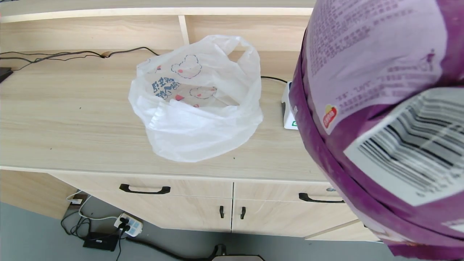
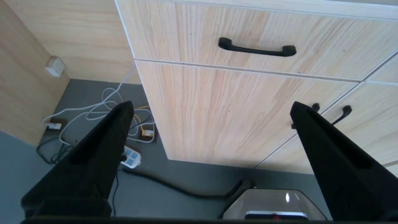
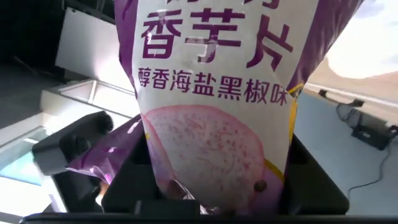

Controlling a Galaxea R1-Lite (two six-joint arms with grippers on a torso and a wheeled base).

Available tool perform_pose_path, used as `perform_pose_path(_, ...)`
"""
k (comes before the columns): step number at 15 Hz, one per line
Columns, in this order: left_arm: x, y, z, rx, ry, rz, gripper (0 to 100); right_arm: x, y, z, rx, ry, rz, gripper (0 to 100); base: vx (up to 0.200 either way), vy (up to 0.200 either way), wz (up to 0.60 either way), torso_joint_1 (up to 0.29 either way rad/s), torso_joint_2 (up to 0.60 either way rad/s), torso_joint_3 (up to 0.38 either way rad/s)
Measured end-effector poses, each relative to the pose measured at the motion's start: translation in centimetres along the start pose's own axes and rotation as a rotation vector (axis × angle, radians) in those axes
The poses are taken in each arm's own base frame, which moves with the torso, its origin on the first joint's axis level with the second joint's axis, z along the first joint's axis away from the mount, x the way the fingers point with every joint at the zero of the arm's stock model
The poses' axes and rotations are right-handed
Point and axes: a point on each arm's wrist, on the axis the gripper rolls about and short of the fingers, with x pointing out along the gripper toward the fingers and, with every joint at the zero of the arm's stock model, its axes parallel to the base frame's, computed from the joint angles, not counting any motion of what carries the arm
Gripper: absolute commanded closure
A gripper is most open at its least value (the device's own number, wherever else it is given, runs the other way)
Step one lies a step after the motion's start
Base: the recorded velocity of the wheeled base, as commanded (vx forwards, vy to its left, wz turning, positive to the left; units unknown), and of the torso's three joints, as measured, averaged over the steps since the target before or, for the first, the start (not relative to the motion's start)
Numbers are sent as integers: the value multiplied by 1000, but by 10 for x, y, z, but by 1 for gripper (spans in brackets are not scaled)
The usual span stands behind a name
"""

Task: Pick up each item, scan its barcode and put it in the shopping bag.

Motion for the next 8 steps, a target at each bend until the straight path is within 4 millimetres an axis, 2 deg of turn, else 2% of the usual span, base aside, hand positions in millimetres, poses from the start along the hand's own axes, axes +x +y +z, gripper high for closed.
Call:
perform_pose_path(3,0,0,0,0,0,0,0,11,-19,16,-363,-86,-164,100,0,0,0,0,0,0)
perform_pose_path(8,0,0,0,0,0,0,0,25,-54,52,-824,-76,-628,100,0,0,0,0,0,0)
